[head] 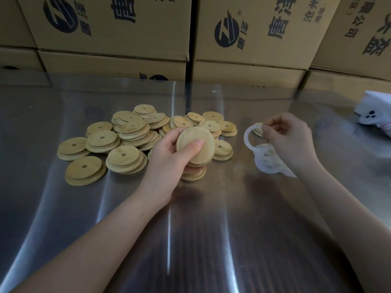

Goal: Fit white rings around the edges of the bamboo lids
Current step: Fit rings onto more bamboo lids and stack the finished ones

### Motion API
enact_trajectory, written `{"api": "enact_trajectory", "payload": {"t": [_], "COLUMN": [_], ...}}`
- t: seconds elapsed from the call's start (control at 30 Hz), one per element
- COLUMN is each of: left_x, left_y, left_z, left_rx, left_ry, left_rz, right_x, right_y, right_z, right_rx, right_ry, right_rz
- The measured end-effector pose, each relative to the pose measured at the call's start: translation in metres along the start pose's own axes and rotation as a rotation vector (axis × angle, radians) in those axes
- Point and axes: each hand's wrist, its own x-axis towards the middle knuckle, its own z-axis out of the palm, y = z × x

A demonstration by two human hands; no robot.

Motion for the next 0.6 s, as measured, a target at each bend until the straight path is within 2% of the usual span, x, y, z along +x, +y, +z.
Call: {"api": "enact_trajectory", "payload": {"t": [0.17, 0.33, 0.5, 0.6], "left_x": [-0.001, -0.001, -0.003, -0.004], "left_y": [0.001, 0.002, 0.003, 0.003], "left_z": [0.002, 0.003, 0.006, 0.008], "left_rx": [-0.059, -0.077, -0.059, -0.048], "left_ry": [-0.015, -0.026, -0.062, -0.066], "left_rz": [-0.029, -0.071, -0.067, -0.053], "right_x": [-0.005, -0.010, -0.021, -0.030], "right_y": [-0.008, -0.017, -0.034, -0.043], "right_z": [-0.001, -0.002, 0.001, 0.008], "right_rx": [0.100, 0.274, 0.657, 0.807], "right_ry": [0.058, 0.032, -0.182, -0.342], "right_rz": [-0.124, -0.145, -0.091, -0.047]}}
